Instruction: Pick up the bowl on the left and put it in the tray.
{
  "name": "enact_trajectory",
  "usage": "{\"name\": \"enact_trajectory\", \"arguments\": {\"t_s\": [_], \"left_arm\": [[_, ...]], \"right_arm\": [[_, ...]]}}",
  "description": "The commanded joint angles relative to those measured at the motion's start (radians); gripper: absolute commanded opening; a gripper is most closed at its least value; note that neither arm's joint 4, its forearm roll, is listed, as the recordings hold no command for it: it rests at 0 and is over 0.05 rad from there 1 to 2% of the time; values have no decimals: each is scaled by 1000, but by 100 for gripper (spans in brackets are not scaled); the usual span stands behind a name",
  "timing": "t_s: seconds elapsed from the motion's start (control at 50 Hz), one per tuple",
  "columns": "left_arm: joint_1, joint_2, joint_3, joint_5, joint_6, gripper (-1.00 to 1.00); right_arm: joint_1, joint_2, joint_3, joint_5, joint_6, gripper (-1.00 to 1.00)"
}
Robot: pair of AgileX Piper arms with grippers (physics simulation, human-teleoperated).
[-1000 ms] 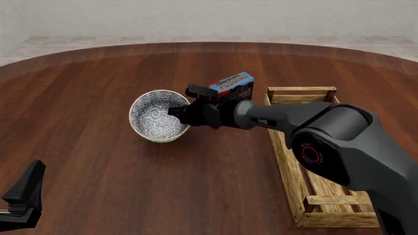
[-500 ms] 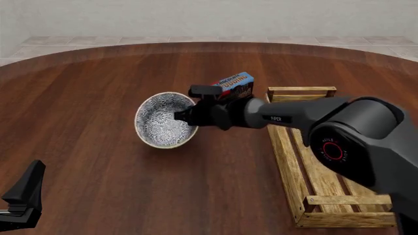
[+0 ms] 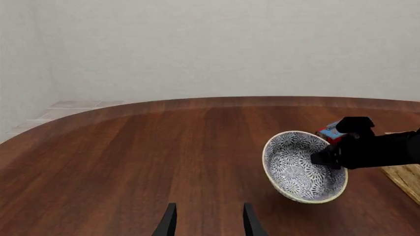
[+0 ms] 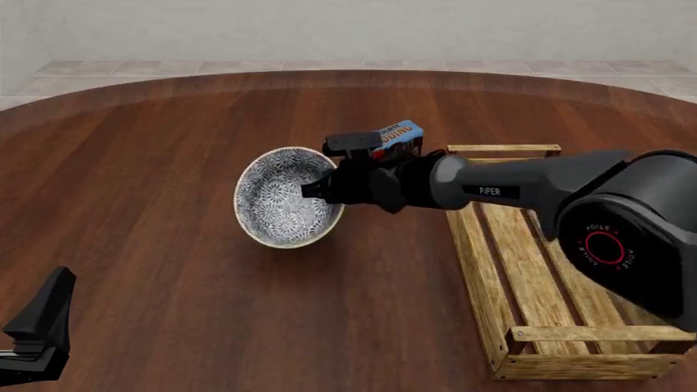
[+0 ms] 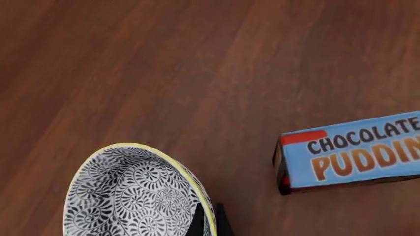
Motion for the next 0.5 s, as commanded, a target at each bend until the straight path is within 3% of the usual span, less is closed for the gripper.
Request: {"name": "enact_trajectory", "arguments": {"t_s": [0.02,0.24,0.5], "left_arm": [[0,0,0,0,0,100],[0,0,0,0,0,100],[0,0,0,0,0,100]], "right_arm": [[7,-69,58,-20,-29,-100],[20,-159,142,-53,-71,-100],[59,-246,222,-78,-69,-100]]}}
